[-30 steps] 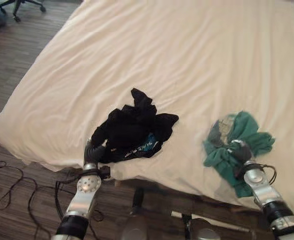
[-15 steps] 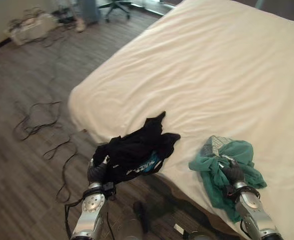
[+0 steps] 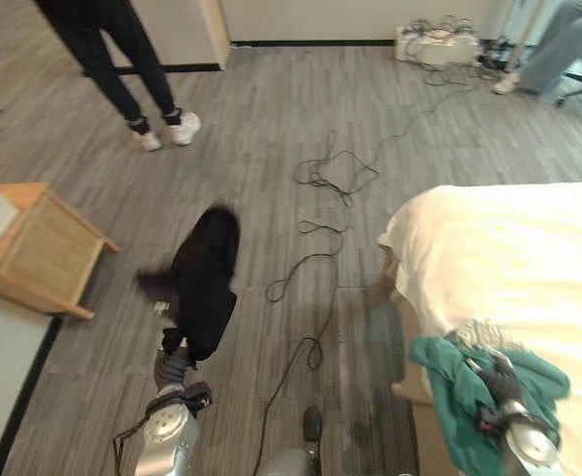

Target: Tidy up the quilt and then pick up the clothes from the bed and put them into the laundry hamper.

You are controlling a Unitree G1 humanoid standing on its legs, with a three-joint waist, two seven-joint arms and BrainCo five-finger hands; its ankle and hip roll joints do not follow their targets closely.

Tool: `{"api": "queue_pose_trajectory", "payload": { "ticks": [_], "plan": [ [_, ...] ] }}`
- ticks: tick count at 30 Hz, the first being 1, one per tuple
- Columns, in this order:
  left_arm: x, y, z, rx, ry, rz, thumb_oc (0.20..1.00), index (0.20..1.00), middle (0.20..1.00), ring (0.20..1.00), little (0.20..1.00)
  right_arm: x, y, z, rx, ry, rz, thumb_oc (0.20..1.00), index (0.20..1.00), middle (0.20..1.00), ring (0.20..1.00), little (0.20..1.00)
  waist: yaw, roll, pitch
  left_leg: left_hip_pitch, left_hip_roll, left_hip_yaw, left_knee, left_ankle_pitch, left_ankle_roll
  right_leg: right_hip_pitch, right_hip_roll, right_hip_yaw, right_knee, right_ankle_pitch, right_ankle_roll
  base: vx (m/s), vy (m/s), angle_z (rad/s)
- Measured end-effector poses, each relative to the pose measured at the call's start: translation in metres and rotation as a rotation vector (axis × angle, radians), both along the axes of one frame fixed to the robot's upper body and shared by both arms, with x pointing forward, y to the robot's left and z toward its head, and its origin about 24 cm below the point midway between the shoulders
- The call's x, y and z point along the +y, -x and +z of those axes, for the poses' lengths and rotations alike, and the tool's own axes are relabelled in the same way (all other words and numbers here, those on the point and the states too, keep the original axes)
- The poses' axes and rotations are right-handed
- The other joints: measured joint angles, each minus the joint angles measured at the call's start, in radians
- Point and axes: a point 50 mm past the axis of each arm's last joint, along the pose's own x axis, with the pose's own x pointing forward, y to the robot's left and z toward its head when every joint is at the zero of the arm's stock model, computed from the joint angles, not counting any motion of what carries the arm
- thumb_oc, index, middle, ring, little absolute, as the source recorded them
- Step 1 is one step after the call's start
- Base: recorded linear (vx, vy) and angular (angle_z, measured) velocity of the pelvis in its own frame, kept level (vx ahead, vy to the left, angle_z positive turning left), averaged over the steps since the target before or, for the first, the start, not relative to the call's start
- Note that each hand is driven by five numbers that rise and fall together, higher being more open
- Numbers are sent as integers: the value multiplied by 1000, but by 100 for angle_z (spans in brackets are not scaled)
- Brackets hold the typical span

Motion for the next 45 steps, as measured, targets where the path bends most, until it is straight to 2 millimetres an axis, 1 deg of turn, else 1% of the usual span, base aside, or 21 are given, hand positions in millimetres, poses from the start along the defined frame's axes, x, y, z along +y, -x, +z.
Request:
{"api": "queue_pose_trajectory", "payload": {
  "ticks": [3, 5, 6, 10, 13, 16, 18, 22, 26, 28, 31, 32, 33, 35, 37, 38, 40, 41, 43, 44, 45],
  "plan": [
    [-16, -1, -7, 46, 5, -71, 200, 200, 200, 200, 200, -7, 4, -18, 92, 26, -42, 200, 200, 200, 200, 200, 1, 15, 16, 30, -1, -87, -14, 1, 0, -37, 29, 41, -26, -102, -14, 87, 30, 75],
    [-19, 5, -16, 87, 18, -72, 200, 200, 200, 200, 200, -3, 4, -32, 155, 18, -46, 200, 200, 200, 200, 200, 2, -15, 37, 56, -4, -85, -14, 10, -11, -91, -23, 63, -59, -87, 10, 83, -3, 41],
    [-3, 43, -37, 228, -34, -81, 200, 200, 200, 200, 200, 15, 15, -63, 314, -27, -45, 200, 200, 200, 200, 200, -1, -145, -51, 120, -3, 34, -21, -79, -96, -48, -196, 100, -445, 298, 56, 81, -2, 12],
    [-55, 24, -46, 283, 120, -171, 200, 200, 200, 200, 200, 30, 14, -72, 381, -13, 90, 200, 200, 200, 200, 200, 8, -115, -41, 125, -3, 63, -14, -62, -98, -49, -190, 108, -445, 290, 62, 53, -102, -7],
    [-102, -4, -33, 215, 182, -284, 200, 200, 200, 200, 200, 61, -1, -71, 365, -28, 219, 200, 200, 200, 200, 200, 36, -102, 30, 4, 10, 96, 235, -99, -161, -92, -139, 118, -341, 217, -37, 136, -123, -9],
    [-124, -13, -25, 185, 221, -328, 200, 200, 200, 200, 200, 62, 0, -71, 370, -25, 232, 200, 200, 200, 200, 200, 66, -110, 59, -69, -6, 90, 349, -89, -189, -94, -153, 130, -346, 220, -42, 330, 2, 0],
    [-125, -11, -26, 190, 229, -324, 200, 200, 200, 200, 200, 58, -7, -68, 359, -4, 239, 200, 200, 200, 200, 200, 95, -107, 64, -84, -40, 129, 257, -130, -154, -91, -189, 151, -383, 221, -45, 502, 79, -29],
    [-131, -13, -25, 187, 246, -307, 200, 200, 200, 200, 200, 55, -15, -63, 350, 47, 264, 200, 200, 200, 200, 200, 141, -85, 96, -125, -7, 230, -15, -71, -144, -44, -160, 130, -447, 230, -51, 471, 81, 18],
    [-124, -9, -33, 229, 236, -243, 200, 200, 200, 200, 200, 69, -28, -58, 312, 84, 305, 200, 200, 200, 200, 200, 206, -106, 122, -151, 28, 284, -14, -74, -141, 22, -158, 164, -447, 167, -38, 484, 95, -25],
    [-113, 1, -39, 257, 227, -186, 200, 200, 200, 200, 200, 79, -23, -61, 317, 75, 320, 200, 200, 200, 200, 200, 220, -173, 117, -125, -13, 305, 58, -53, -105, 95, -201, 173, -408, 95, 34, 572, 118, -15],
    [-103, -1, -40, 263, 191, -157, 200, 200, 200, 200, 200, 88, -23, -62, 309, 70, 319, 200, 200, 200, 200, 200, 222, -186, 115, -101, -25, 307, 110, -76, -32, -67, -215, 162, 32, 48, 119, 576, 98, 9],
    [-100, -4, -39, 265, 173, -134, 200, 200, 200, 200, 200, 93, -22, -61, 306, 66, 336, 200, 200, 200, 200, 200, 206, -177, 124, -47, -39, 264, 121, -112, -25, -191, -222, 169, 362, 164, 207, 698, 158, 44],
    [-99, -7, -37, 258, 166, -130, 200, 200, 200, 200, 200, 94, -23, -61, 302, 63, 339, 200, 200, 200, 200, 200, 194, -171, 128, -23, -42, 241, 118, -120, -7, -228, -216, 163, 466, 178, 200, 767, 141, 88],
    [-102, -22, -25, 202, 169, -116, 200, 200, 200, 200, 200, 99, -33, -50, 244, 82, 367, 200, 200, 200, 200, 200, 135, -103, 156, 102, -20, 105, 84, -142, -7, -325, -113, 119, 576, 133, 126, 598, 23, 146],
    [-100, -28, -16, 139, 176, -105, 200, 200, 200, 200, 200, 102, -38, -44, 209, 79, 375, 200, 200, 200, 200, 200, 153, -121, 149, 166, -37, 73, 65, -190, -8, -427, -107, 109, 556, 119, 105, 715, -95, 130],
    [-94, -31, -13, 124, 152, -103, 200, 200, 200, 200, 200, 103, -50, -35, 158, 95, 381, 200, 200, 200, 200, 200, 74, -109, 143, 203, -29, -26, 58, -215, -17, -489, -72, 80, 288, 97, 68, 751, -160, 183],
    [-95, -35, -7, 98, 151, -113, 200, 200, 200, 200, 200, 97, -54, -27, 122, 121, 381, 200, 200, 200, 200, 200, 48, -108, 127, 199, -23, -122, 81, -287, -31, -552, -77, 98, -3, 99, 45, 905, -289, 182],
    [-94, -34, -6, 96, 145, -115, 200, 200, 200, 200, 200, 92, -53, -29, 133, 149, 377, 200, 200, 200, 200, 200, 46, -106, 123, 255, -3, -135, 55, -293, -41, -568, -91, 99, -265, 157, 54, 791, -307, 128],
    [-92, -29, -14, 130, 137, -106, 200, 200, 200, 200, 200, 85, -47, -34, 162, 160, 344, 200, 200, 200, 200, 200, 6, -93, 98, 299, 20, -232, 52, -356, -53, -587, -143, 176, -385, 191, 82, 761, -343, 151],
    [-91, -22, -19, 152, 140, -92, 200, 200, 200, 200, 200, 82, -42, -40, 191, 173, 326, 200, 200, 200, 200, 200, -13, -81, 93, 372, 57, -254, 46, -394, -65, -603, -171, 200, -334, 194, 86, 907, -491, 155],
    [-88, -16, -25, 173, 138, -73, 200, 200, 200, 200, 200, 78, -38, -44, 215, 183, 318, 200, 200, 200, 200, 200, 3, -84, 91, 428, 83, -246, 51, -422, -98, -591, -173, 213, -278, 273, 116, 846, -459, 129]
  ]
}}
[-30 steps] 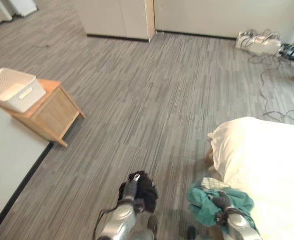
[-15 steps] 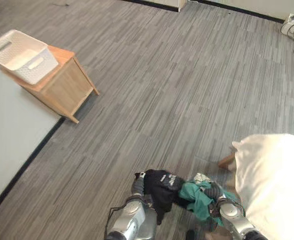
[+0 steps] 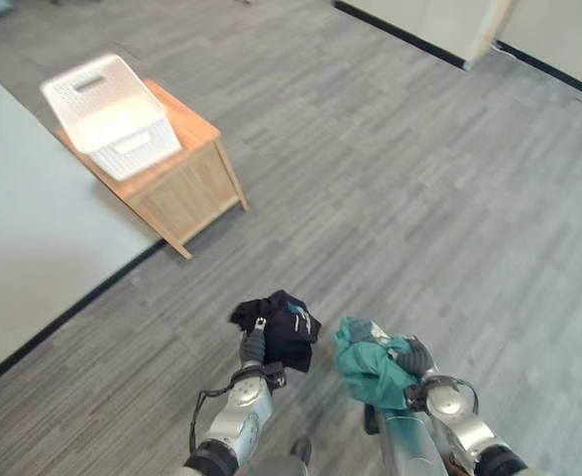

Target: Tidy up the quilt and then pick up the clothes from the bed and put them into the laundry hamper.

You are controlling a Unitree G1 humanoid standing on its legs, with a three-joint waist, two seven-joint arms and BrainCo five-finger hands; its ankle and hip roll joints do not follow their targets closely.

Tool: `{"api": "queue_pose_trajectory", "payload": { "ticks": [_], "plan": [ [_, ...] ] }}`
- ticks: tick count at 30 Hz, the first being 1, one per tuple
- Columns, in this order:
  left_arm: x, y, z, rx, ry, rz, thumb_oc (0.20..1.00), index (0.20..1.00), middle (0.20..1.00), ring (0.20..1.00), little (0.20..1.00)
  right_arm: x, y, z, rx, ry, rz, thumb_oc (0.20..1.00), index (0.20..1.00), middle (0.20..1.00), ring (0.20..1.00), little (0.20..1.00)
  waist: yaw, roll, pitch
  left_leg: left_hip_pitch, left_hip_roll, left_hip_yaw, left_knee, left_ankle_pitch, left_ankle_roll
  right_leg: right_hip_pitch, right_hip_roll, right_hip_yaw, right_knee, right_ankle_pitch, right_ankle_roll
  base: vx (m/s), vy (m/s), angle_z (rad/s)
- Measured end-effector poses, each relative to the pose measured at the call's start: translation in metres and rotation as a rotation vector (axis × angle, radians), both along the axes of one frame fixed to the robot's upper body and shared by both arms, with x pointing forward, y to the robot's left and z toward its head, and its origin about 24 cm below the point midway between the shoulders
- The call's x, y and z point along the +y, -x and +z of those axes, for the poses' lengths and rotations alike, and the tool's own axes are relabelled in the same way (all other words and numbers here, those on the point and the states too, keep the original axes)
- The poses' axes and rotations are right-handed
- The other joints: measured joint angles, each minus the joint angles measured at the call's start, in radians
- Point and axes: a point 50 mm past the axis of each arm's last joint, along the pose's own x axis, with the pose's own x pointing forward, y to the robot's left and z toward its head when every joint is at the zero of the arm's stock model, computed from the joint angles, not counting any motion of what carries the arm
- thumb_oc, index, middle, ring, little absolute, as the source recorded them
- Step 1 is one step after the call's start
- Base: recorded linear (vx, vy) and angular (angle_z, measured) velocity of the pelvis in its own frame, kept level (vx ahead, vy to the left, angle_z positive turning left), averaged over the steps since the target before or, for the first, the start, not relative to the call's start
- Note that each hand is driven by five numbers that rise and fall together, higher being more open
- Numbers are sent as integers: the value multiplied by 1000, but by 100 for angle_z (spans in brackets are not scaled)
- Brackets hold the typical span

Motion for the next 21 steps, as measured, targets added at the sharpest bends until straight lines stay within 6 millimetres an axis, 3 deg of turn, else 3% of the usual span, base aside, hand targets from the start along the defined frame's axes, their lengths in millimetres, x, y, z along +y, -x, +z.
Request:
{"api": "queue_pose_trajectory", "payload": {
  "ticks": [1, 2, 3, 4, 5, 6, 7, 8, 9, 10, 11, 12, 13, 14, 15, 16, 17, 18, 19, 20, 21],
  "plan": [
    [2, 8, -7, 39, 24, 39, 200, 200, 200, 200, 200, -5, -2, -2, 7, 59, 6, 200, 200, 200, 200, 200, -8, 9, -3, 2, 23, -35, 78, -6, -33, 3, 14, -14, 87, 130, -24, 416, -228, 97],
    [1, 13, -12, 62, 45, 56, 200, 200, 200, 200, 200, -6, -4, 0, -8, 73, 0, 200, 200, 200, 200, 200, -14, 7, -7, -17, 19, -48, 144, 16, -51, 14, 15, -24, 124, 177, -76, 459, -354, 94],
    [-12, 20, -15, 74, 102, 72, 200, 200, 200, 200, 200, -23, -6, 3, -20, 145, -12, 200, 200, 200, 200, 200, 0, 20, -14, -41, 37, -28, 280, 27, -69, 51, 52, -56, 165, 130, -147, 249, -257, 71],
    [-12, 24, -17, 80, 122, 88, 200, 200, 200, 200, 200, -23, -11, 7, -40, 150, -17, 200, 200, 200, 200, 200, 7, 24, -17, -77, 25, -18, 343, 95, -73, 86, 64, -76, 162, 97, -184, 348, -434, 59],
    [-14, 27, -18, 86, 141, 94, 200, 200, 200, 200, 200, -27, -16, 12, -68, 176, -25, 200, 200, 200, 200, 200, 14, 19, -16, -169, -4, -8, 545, 241, -83, 119, 77, -89, 152, 78, -205, 229, -333, 39],
    [-10, 29, -18, 79, 138, 107, 200, 200, 200, 200, 200, -28, -20, 16, -88, 196, -26, 200, 200, 200, 200, 200, 48, -7, -12, -286, -27, 41, 726, 238, -57, 180, 100, -70, 109, 61, -225, 342, -443, 26],
    [-8, 23, -14, 57, 138, 108, 200, 200, 200, 200, 200, -28, -20, 18, -106, 196, -22, 200, 200, 200, 200, 200, 63, -46, 4, -375, -61, 84, 863, 210, -3, 219, 100, -63, 69, 67, -229, 400, -339, -12],
    [-4, 25, -15, 56, 126, 119, 200, 200, 200, 200, 200, -23, -21, 20, -114, 187, -13, 200, 200, 200, 200, 200, 88, -74, 14, -424, -80, 129, 895, 193, -1, 254, 100, -52, 43, 77, -223, 428, -254, -22],
    [7, 33, -19, 76, 106, 148, 200, 200, 200, 200, 200, -16, -23, 20, -120, 178, 11, 200, 200, 200, 200, 200, 113, -100, 12, -479, -113, 154, 886, 185, -6, 304, 100, -51, -3, 66, -220, 505, -188, -38],
    [10, 44, -24, 99, 106, 177, 200, 200, 200, 200, 200, -4, -22, 19, -125, 184, 62, 200, 200, 200, 200, 200, 146, -117, 18, -556, -190, 189, 812, 143, -5, 399, 95, -85, -82, 11, -171, 517, -151, -37],
    [6, 48, -23, 97, 131, 193, 200, 200, 200, 200, 200, -6, -20, 19, -122, 197, 74, 200, 200, 200, 200, 200, 149, -99, 12, -576, -183, 207, 734, 137, -15, 399, 109, -120, -55, -7, -137, 488, -87, -42],
    [7, 51, -20, 83, 149, 211, 200, 200, 200, 200, 200, -4, -19, 18, -123, 202, 97, 200, 200, 200, 200, 200, 167, -92, 11, -599, -196, 241, 631, 144, -20, 427, 125, -145, -55, -16, -162, 480, -65, 3],
    [8, 54, -21, 88, 146, 211, 200, 200, 200, 200, 200, -1, -12, 12, -95, 193, 95, 200, 200, 200, 200, 200, 166, -61, 6, -622, -209, 295, 484, 157, -1, 508, 159, -175, -125, -19, -197, 468, -70, 18],
    [12, 54, -20, 86, 139, 225, 200, 200, 200, 200, 200, 3, -9, 7, -74, 187, 95, 200, 200, 200, 200, 200, 173, -69, 0, -614, -214, 357, 367, 177, 19, 534, 171, -181, -145, -21, -206, 492, -78, 34],
    [15, 54, -20, 86, 135, 246, 200, 200, 200, 200, 200, 6, -7, 4, -63, 191, 114, 200, 200, 200, 200, 200, 174, -71, -3, -618, -220, 396, 277, 206, 29, 552, 187, -190, -153, -26, -199, 495, -79, 9],
    [18, 55, -20, 92, 125, 266, 200, 200, 200, 200, 200, 9, -5, 2, -51, 185, 117, 200, 200, 200, 200, 200, 200, -77, -2, -634, -223, 476, 194, 235, 44, 581, 198, -212, -159, -71, -176, 501, -41, 14],
    [21, 53, -21, 96, 117, 286, 200, 200, 200, 200, 200, 10, -4, 0, -44, 181, 109, 200, 200, 200, 200, 200, 211, -84, 1, -639, -207, 606, 156, 225, 51, 590, 205, -227, -159, -101, -164, 754, -4, 57],
    [21, 47, -22, 106, 102, 302, 200, 200, 200, 200, 200, 11, -4, -2, -34, 178, 104, 200, 200, 200, 200, 200, 215, -104, 11, -661, -210, 727, 140, 254, 100, 621, 219, -262, -158, -122, -132, 564, 16, 72],
    [20, 45, -21, 100, 106, 315, 200, 200, 200, 200, 200, 14, -4, -2, -33, 172, 105, 200, 200, 200, 200, 200, 216, -105, 12, -647, -206, 774, 165, 240, 142, 640, 246, -273, -137, -122, -131, 637, -20, 87],
    [22, 49, -22, 113, 102, 332, 200, 200, 200, 200, 200, 16, -2, -3, -31, 161, 104, 200, 200, 200, 200, 200, 211, -86, 6, -617, -191, 805, 166, 207, 222, 651, 286, -293, -89, -139, -110, 364, -38, 62],
    [23, 55, -25, 131, 98, 333, 200, 200, 200, 200, 200, 13, 0, -2, -24, 144, 94, 200, 200, 200, 200, 200, 198, -79, -6, -574, -191, 777, 125, 215, 287, 655, 310, -304, -37, -145, -101, 506, -91, 82]
  ]
}}
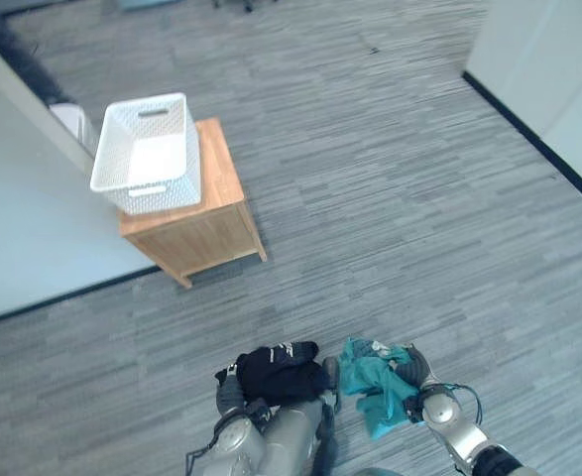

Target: Tidy up the quilt and then pick up the clothes from the bed and put them into the laundry hamper.

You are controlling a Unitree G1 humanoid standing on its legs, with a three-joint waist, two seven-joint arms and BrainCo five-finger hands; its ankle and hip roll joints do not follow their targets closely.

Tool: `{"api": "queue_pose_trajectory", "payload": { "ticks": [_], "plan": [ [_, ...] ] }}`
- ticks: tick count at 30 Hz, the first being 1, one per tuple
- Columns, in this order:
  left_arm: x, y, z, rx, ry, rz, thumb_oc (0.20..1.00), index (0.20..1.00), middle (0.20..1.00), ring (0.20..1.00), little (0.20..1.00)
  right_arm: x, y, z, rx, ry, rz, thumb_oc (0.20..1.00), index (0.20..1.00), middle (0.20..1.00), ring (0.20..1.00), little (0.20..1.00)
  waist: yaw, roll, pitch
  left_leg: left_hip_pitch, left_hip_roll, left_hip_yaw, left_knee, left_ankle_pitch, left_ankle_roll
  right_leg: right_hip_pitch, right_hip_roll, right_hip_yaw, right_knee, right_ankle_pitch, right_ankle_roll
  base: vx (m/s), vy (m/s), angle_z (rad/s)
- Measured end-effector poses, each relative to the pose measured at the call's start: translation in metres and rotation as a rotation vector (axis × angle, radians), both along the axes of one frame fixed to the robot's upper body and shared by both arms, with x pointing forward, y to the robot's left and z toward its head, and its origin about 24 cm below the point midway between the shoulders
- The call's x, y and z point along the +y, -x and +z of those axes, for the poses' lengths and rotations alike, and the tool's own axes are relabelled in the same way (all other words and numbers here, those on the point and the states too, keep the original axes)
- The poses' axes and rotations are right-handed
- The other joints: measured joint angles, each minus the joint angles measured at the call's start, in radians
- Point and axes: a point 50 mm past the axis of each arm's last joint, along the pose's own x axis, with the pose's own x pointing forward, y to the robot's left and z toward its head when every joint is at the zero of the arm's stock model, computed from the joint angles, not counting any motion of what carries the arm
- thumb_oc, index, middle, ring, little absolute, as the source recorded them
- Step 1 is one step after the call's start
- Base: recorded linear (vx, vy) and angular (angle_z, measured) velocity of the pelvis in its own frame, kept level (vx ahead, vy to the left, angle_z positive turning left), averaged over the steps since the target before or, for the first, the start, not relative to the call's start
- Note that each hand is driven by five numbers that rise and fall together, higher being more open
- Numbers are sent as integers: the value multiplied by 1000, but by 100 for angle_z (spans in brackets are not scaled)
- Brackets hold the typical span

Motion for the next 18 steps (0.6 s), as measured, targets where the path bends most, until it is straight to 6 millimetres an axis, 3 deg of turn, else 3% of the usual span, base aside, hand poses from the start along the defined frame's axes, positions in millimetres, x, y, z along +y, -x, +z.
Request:
{"api": "queue_pose_trajectory", "payload": {
  "ticks": [1, 2, 3, 4, 5, 7, 8, 9, 10, 11, 12, 13, 14, 15, 16, 17, 18],
  "plan": [
    [3, 0, 2, -3, -15, -37, 200, 200, 200, 200, 200, -13, 1, 5, 34, -67, 23, 200, 200, 200, 200, 200, -14, -5, 4, 45, 3, -54, -3, 37, -6, -18, 14, -24, 127, -29, 47, 426, -74, 168],
    [18, 1, 5, -8, -80, -43, 200, 200, 200, 200, 200, -44, 5, 18, -30, -82, -103, 200, 200, 200, 200, 200, -32, -46, 5, 108, 26, -105, -27, 41, 0, -214, -88, -111, 627, 29, 164, 492, -55, 158],
    [25, 7, 4, 6, -97, -36, 200, 200, 200, 200, 200, -47, 6, 23, -50, -79, -99, 200, 200, 200, 200, 200, -40, -66, 0, 148, 25, -104, -42, 45, -6, -262, -153, -95, 746, 13, 139, 540, -11, 129],
    [29, 10, 2, 25, -110, -38, 200, 200, 200, 200, 200, -50, 9, 30, -70, -93, -110, 200, 200, 200, 200, 200, -54, -76, 5, 177, 22, -144, -18, 14, -48, -303, -196, -40, 827, 20, 148, 782, -69, 127],
    [28, 5, 3, 33, -117, -64, 200, 200, 200, 200, 200, -50, 22, 34, -122, -140, -130, 200, 200, 200, 200, 200, -116, -52, 13, 191, 34, -263, 50, -43, -80, -368, -238, 62, 934, -1, 117, 584, -90, 177],
    [21, -7, 8, -3, -132, -88, 200, 200, 200, 200, 200, -43, 37, 12, -22, -138, -130, 200, 200, 200, 200, 200, -155, -16, 21, 250, 71, -373, 34, -53, -108, -424, -252, 170, 859, -27, 89, 576, -162, 180],
    [17, -19, 16, -50, -133, -98, 200, 200, 200, 200, 200, -33, 50, -3, 68, -129, -90, 200, 200, 200, 200, 200, -159, 5, 25, 294, 101, -423, 5, -62, -124, -461, -274, 240, 700, -23, 95, 555, -190, 111],
    [16, -24, 20, -74, -144, -109, 200, 200, 200, 200, 200, -28, 51, -4, 79, -131, -68, 200, 200, 200, 200, 200, -158, 9, 26, 305, 112, -465, -6, -71, -133, -489, -288, 261, 630, -20, 99, 582, -217, 123],
    [12, -28, 23, -93, -153, -126, 200, 200, 200, 200, 200, -24, 52, -5, 81, -138, -56, 200, 200, 200, 200, 200, -182, 17, 24, 301, 134, -509, -3, -84, -164, -485, -285, 298, 463, -13, 107, 499, -153, 139],
    [15, -36, 30, -130, -170, -132, 200, 200, 200, 200, 200, -20, 51, -6, 78, -145, -46, 200, 200, 200, 200, 200, -210, 13, 24, 312, 151, -589, -13, -109, -191, -475, -296, 359, 203, 18, 117, 904, -299, 169],
    [15, -39, 33, -143, -179, -141, 200, 200, 200, 200, 200, -21, 51, -5, 75, -138, -41, 200, 200, 200, 200, 200, -218, 7, 20, 309, 170, -624, -11, -132, -226, -458, -291, 415, 53, 22, 125, 846, -285, 159],
    [18, -37, 34, -145, -198, -149, 200, 200, 200, 200, 200, -22, 51, -5, 73, -136, -45, 200, 200, 200, 200, 200, -223, -10, 19, 318, 180, -654, -23, -152, -251, -461, -299, 423, 4, 44, 130, 595, -229, 131],
    [22, -34, 34, -151, -204, -140, 200, 200, 200, 200, 200, -25, 49, -5, 70, -141, -79, 200, 200, 200, 200, 200, -243, -18, 12, 365, 211, -718, -77, -184, -296, -497, -271, 382, 93, 117, 128, 548, -265, 126],
    [26, -34, 35, -150, -215, -137, 200, 200, 200, 200, 200, -27, 45, -4, 59, -144, -104, 200, 200, 200, 200, 200, -256, -40, 21, 365, 207, -742, -65, -192, -301, -470, -283, 361, 94, 133, 133, 507, -271, 118],
    [27, -27, 30, -117, -218, -154, 200, 200, 200, 200, 200, -31, 38, 2, 34, -141, -106, 200, 200, 200, 200, 200, -255, -77, 31, 364, 178, -739, 28, -217, -336, -425, -288, 368, 93, 193, 88, 684, -342, 77],
    [23, -21, 26, -101, -199, -161, 200, 200, 200, 200, 200, -37, 37, 10, 7, -136, -106, 200, 200, 200, 200, 200, -253, -68, 25, 357, 170, -738, 107, -241, -347, -414, -278, 342, 114, 173, 59, 438, -228, 60],
    [18, -7, 19, -76, -191, -193, 200, 200, 200, 200, 200, -44, 34, 11, -25, -127, -111, 200, 200, 200, 200, 200, -257, -38, 10, 357, 164, -735, 242, -259, -363, -354, -247, 291, 88, 152, 22, 393, -218, 38]
  ]
}}
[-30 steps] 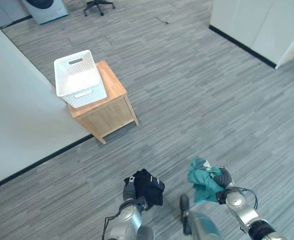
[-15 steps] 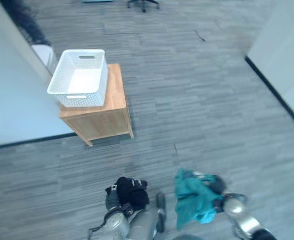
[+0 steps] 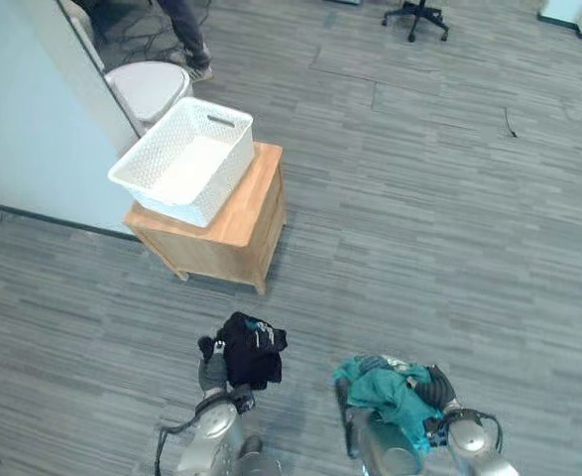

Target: Tidy up the quilt and then pick up the clothes from the bed and put them into the laundry hamper.

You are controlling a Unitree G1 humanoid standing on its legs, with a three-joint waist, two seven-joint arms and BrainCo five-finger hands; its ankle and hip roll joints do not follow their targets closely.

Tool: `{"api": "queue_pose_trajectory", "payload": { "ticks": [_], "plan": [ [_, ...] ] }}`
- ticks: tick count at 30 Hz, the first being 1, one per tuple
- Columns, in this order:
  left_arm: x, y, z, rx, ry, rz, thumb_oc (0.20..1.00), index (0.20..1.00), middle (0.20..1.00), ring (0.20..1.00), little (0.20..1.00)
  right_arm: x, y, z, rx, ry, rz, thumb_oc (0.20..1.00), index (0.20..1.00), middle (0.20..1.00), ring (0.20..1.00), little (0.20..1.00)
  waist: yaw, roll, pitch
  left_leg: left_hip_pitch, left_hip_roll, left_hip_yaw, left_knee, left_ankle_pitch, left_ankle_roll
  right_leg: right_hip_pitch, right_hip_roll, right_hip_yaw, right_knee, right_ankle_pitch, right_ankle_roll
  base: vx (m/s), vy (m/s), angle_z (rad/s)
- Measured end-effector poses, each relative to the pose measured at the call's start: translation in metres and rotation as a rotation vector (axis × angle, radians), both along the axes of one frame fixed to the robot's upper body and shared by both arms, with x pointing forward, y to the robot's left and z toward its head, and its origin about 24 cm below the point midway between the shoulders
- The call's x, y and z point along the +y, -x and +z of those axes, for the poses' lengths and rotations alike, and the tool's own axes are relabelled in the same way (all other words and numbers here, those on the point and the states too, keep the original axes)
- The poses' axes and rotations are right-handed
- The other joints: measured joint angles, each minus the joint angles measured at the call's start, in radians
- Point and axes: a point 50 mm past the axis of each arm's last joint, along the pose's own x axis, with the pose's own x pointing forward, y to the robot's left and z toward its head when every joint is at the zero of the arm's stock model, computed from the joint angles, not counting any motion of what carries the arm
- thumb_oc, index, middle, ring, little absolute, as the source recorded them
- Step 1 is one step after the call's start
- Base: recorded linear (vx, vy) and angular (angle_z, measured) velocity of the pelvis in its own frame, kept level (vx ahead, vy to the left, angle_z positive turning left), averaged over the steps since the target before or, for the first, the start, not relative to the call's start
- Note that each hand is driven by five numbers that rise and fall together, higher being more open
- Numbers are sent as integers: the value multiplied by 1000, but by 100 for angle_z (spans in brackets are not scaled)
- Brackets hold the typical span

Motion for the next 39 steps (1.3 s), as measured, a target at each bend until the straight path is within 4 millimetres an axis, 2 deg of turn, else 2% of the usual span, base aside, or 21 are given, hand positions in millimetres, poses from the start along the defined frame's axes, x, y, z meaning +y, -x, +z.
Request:
{"api": "queue_pose_trajectory", "payload": {
  "ticks": [1, 3, 5, 6, 7, 8, 10, 12, 15, 16, 17, 19, 20, 22, 24, 26, 29, 32, 33, 34, 39],
  "plan": [
    [-2, 3, -1, 4, -2, -20, 200, 200, 200, 200, 200, -5, 0, -5, 23, 16, -20, 200, 200, 200, 200, 200, -2, -6, -10, -14, -14, 3, 90, 0, -9, 25, 12, -26, -20, 17, 12, 337, -291, 58],
    [0, 4, -2, 4, -4, -37, 200, 200, 200, 200, 200, -9, -2, -7, 40, 40, -23, 200, 200, 200, 200, 200, -4, -2, -30, -105, -42, 56, 349, 89, -29, 54, 58, -40, -33, 32, -65, 300, -340, 57],
    [5, -3, 3, -24, -4, -3, 200, 200, 200, 200, 200, 1, -16, -1, 4, 25, 3, 200, 200, 200, 200, 200, 37, -39, -13, -269, -20, 254, 600, 137, 13, 88, 74, -49, -64, 33, -148, 344, -230, 34],
    [8, -5, 4, -32, -10, 5, 200, 200, 200, 200, 200, 8, -22, 0, -5, 16, 20, 200, 200, 200, 200, 200, 64, -61, -5, -295, -24, 308, 601, 133, 22, 110, 66, -45, -91, 17, -122, 452, -89, 30],
    [7, -8, 5, -36, -5, 2, 200, 200, 200, 200, 200, 15, -28, 2, -18, 7, 32, 200, 200, 200, 200, 200, 84, -81, 18, -344, -2, 425, 523, 106, 72, 157, 47, -95, -126, -48, 5, 334, -15, 42],
    [0, -15, 8, -56, 12, -11, 200, 200, 200, 200, 200, 12, -31, 4, -23, 16, 29, 200, 200, 200, 200, 200, 86, -50, 33, -355, 31, 469, 450, 105, 87, 149, 41, -173, -91, -109, -21, 400, 10, 44],
    [-9, -10, 8, -62, 33, -36, 200, 200, 200, 200, 200, 7, -47, 18, -55, 53, 63, 200, 200, 200, 200, 200, 113, 16, 32, -367, 54, 490, 183, 163, 50, 252, 68, -225, -149, -52, -119, 527, 17, 41],
    [-5, -8, 6, -52, 25, -28, 200, 200, 200, 200, 200, 4, -51, 30, -96, 50, 75, 200, 200, 200, 200, 200, 115, 34, 25, -352, 37, 540, -46, 196, 63, 304, 97, -231, -210, -53, -99, 459, -10, 29],
    [9, -6, 3, -37, 25, 45, 200, 200, 200, 200, 200, 5, -53, 29, -88, 22, 51, 200, 200, 200, 200, 200, 143, 33, 21, -370, -9, 791, -266, 254, 107, 326, 128, -307, -153, -157, 10, 468, 8, 41],
    [15, -5, 4, -30, 7, 42, 200, 200, 200, 200, 200, 11, -48, 24, -65, 3, 49, 200, 200, 200, 200, 200, 149, -9, 18, -373, -22, 907, -241, 246, 141, 375, 128, -340, -182, -182, 22, 569, 69, 86],
    [22, 1, 2, -4, -13, 25, 200, 200, 200, 200, 200, 17, -40, 17, -39, -26, 38, 200, 200, 200, 200, 200, 149, -40, 12, -352, -82, 918, -224, 263, 231, 393, 152, -330, -138, -171, 13, 561, 63, 88],
    [22, 6, 4, -8, -18, 5, 200, 200, 200, 200, 200, 25, -32, 10, -13, -55, 31, 200, 200, 200, 200, 200, 141, -39, 5, -275, -129, 891, -208, 233, 321, 381, 197, -305, -12, -177, 22, 310, 8, 59],
    [30, 12, 0, 25, -37, 3, 200, 200, 200, 200, 200, 37, -25, 1, 27, -85, 32, 200, 200, 200, 200, 200, 156, -37, 2, -188, -138, 819, -330, 325, 364, 309, 202, -300, 200, -251, 23, 249, -21, 20],
    [21, 7, -3, 50, -29, -48, 200, 200, 200, 200, 200, 41, -24, 6, 5, -90, 62, 200, 200, 200, 200, 200, 112, -36, 0, -119, -144, 718, -368, 341, 337, 171, 91, -326, 511, -247, 79, 427, -41, 74],
    [17, -6, 2, 15, -31, -71, 200, 200, 200, 200, 200, 36, -30, 10, -12, -77, 56, 200, 200, 200, 200, 200, 102, -24, 8, -60, -140, 652, -375, 308, 284, 55, -24, -221, 659, -246, 81, 446, -139, 88],
    [15, -24, 12, -37, -57, -98, 200, 200, 200, 200, 200, 35, -36, 15, -35, -70, 61, 200, 200, 200, 200, 200, 83, 4, 15, -33, -109, 577, -387, 310, 251, -21, -65, -175, 595, -254, 67, 420, -232, 107],
    [23, -36, 21, -81, -79, -88, 200, 200, 200, 200, 200, 42, -45, 24, -78, -74, 102, 200, 200, 200, 200, 200, 72, 16, 18, 1, -67, 456, -399, 287, 195, -61, -49, 10, 172, -218, 61, 455, -240, 105],
    [31, -37, 19, -63, -99, -81, 200, 200, 200, 200, 200, 42, -43, 24, -80, -83, 100, 200, 200, 200, 200, 200, 29, -11, 7, 26, -51, 317, -434, 293, 163, -26, -23, 189, -141, -47, 54, 319, -255, 168],
    [38, -29, 15, -41, -118, -79, 200, 200, 200, 200, 200, 44, -38, 19, -55, -88, 106, 200, 200, 200, 200, 200, 35, -53, -6, 67, -61, 287, -434, 265, 121, -17, -45, 179, -133, 39, 31, 313, -247, 98],
    [43, -15, 9, -4, -116, -51, 200, 200, 200, 200, 200, 45, -41, 22, -62, -77, 125, 200, 200, 200, 200, 200, 53, -39, -9, 93, -31, 290, -434, 238, 97, -6, -37, 105, -99, 107, 17, 415, -297, 52],
    [24, -7, -1, 21, -55, -90, 200, 200, 200, 200, 200, 29, -61, 42, -146, -10, 128, 200, 200, 200, 200, 200, 35, -4, -10, 13, 75, 406, -295, 205, 55, 114, -5, -41, -215, 144, -77, 192, -94, 83]
  ]
}}
